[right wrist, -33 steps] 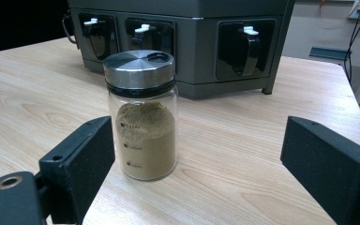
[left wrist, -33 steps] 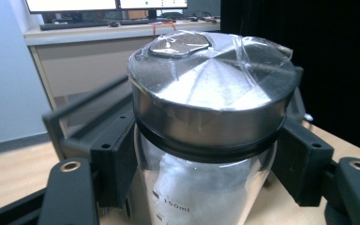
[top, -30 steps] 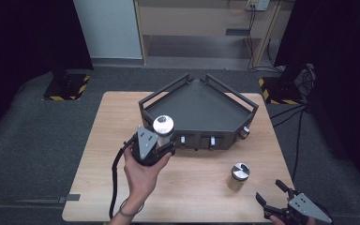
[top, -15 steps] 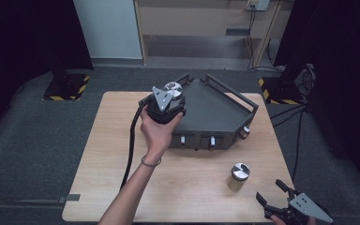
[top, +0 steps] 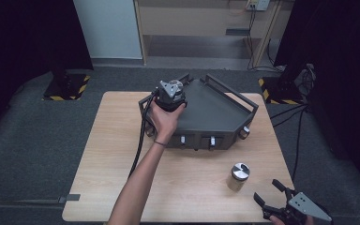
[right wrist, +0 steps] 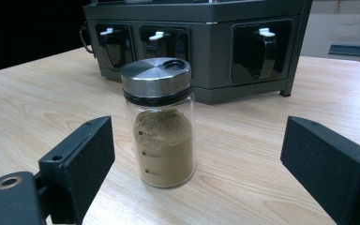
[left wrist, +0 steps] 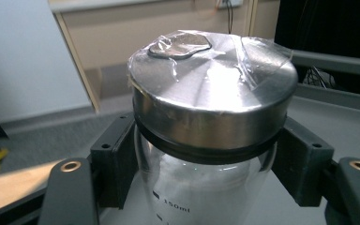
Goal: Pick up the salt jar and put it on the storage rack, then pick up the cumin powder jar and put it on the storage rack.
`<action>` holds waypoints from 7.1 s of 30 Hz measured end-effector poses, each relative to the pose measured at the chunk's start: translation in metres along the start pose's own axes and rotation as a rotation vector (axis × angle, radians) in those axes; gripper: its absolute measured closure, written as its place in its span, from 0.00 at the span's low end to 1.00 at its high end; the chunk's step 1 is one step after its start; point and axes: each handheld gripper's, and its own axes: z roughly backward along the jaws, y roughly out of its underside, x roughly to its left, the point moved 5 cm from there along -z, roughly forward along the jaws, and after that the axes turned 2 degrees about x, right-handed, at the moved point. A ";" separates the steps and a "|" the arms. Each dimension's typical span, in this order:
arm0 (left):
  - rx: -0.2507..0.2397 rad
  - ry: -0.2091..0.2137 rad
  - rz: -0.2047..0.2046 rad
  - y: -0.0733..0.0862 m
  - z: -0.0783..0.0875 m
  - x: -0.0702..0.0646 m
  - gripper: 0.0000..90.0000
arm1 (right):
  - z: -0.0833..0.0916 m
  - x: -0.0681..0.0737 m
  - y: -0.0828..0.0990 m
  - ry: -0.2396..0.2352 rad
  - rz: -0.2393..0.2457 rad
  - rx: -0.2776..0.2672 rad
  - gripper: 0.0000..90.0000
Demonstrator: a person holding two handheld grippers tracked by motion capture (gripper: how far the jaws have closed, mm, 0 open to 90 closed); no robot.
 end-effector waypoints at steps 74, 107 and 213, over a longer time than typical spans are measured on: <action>-0.098 0.139 -0.037 0.090 0.192 0.008 0.12 | 0.009 0.003 -0.003 0.051 0.040 -0.003 0.11; 0.051 0.051 -0.050 0.182 0.225 0.003 0.12 | 0.005 0.002 -0.001 0.030 0.053 0.017 0.11; 0.303 0.075 0.102 0.175 0.208 0.029 0.12 | 0.010 0.024 -0.015 -0.023 0.128 0.001 0.11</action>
